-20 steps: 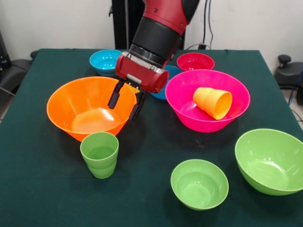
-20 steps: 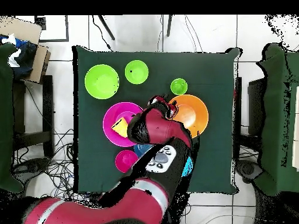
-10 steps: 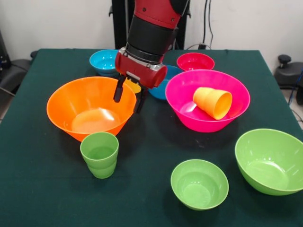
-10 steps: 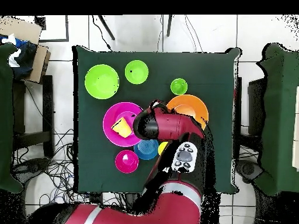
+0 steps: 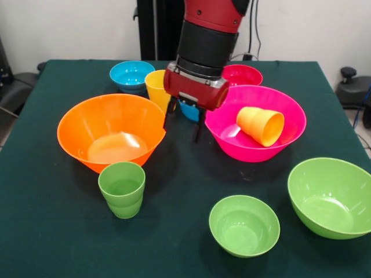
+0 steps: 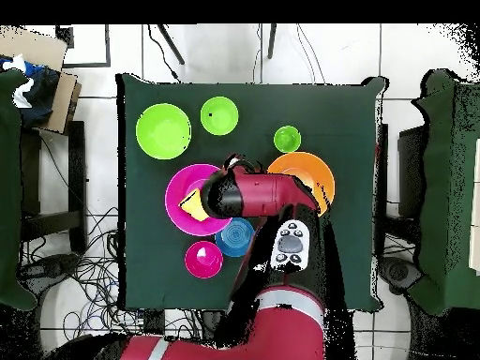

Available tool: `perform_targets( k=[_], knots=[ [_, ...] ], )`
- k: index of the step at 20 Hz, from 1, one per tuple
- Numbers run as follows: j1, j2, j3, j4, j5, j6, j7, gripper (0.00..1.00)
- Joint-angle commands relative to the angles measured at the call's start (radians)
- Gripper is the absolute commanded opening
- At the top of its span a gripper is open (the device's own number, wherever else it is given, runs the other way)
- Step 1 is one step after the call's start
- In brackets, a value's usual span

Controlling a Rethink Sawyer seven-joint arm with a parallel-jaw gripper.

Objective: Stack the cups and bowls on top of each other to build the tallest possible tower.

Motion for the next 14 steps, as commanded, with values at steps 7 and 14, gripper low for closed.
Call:
perform_targets(
  k=[7,14],
  knots=[
    [-0.009,0.045,0.160,-0.141,-0.087,0.169,-0.170,1.00],
    [-0.015,0.087,0.167,-0.212,-0.084,0.187,-0.166,1.00]
  ],
)
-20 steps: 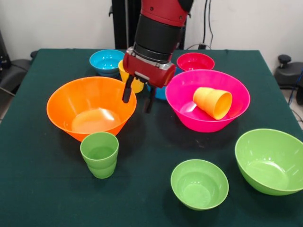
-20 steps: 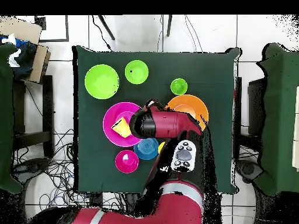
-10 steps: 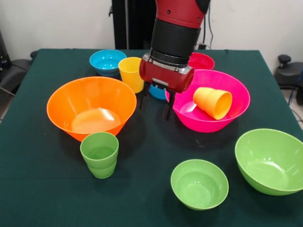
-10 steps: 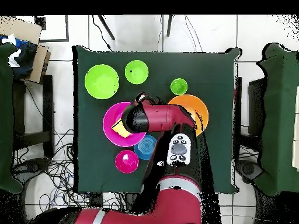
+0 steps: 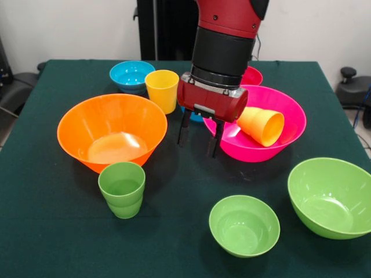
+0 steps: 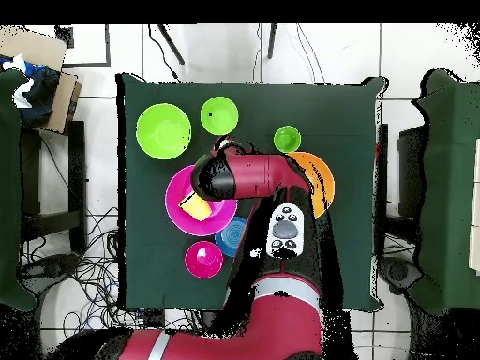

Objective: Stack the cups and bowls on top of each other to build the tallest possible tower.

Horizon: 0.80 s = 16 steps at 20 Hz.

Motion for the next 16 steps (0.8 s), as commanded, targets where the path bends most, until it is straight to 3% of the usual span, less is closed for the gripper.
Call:
perform_targets(
  k=[1,5,16],
  knots=[
    [-0.017,0.071,0.122,-0.110,-0.083,0.146,-0.170,1.00],
    [-0.041,0.065,0.137,-0.123,-0.088,0.182,-0.201,1.00],
    [-0.095,0.044,0.165,-0.093,-0.123,0.171,-0.240,1.00]
  ],
)
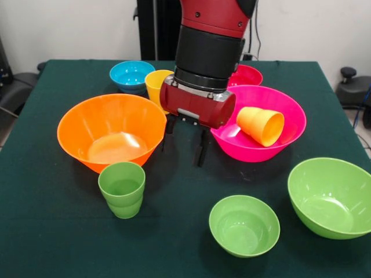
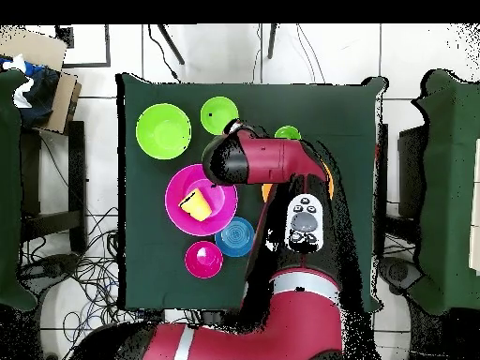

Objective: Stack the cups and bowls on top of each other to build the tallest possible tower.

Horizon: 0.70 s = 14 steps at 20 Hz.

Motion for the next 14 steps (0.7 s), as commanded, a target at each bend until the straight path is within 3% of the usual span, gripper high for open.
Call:
perform_targets(
  k=[1,14],
  knots=[
    [-0.045,0.044,0.135,-0.016,-0.119,0.119,-0.244,1.00],
    [-0.054,0.059,0.149,-0.034,-0.172,0.105,-0.195,1.00]
  ],
)
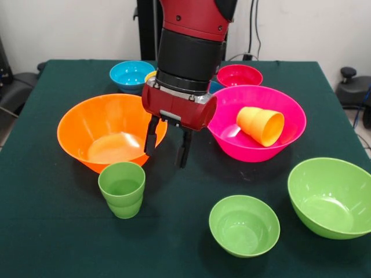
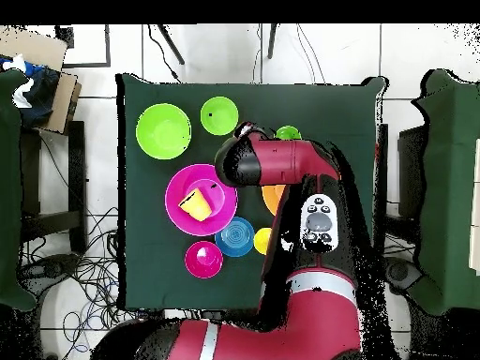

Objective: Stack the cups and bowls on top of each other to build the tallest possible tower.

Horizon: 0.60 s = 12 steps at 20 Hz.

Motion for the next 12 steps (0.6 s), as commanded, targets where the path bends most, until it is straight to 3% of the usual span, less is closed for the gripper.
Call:
perform_targets(
  k=[1,12],
  knots=[
    [-0.009,0.064,0.120,-0.037,-0.093,0.104,-0.192,1.00],
    [-0.042,0.073,0.148,-0.039,-0.095,0.102,-0.207,1.00]
  ],
)
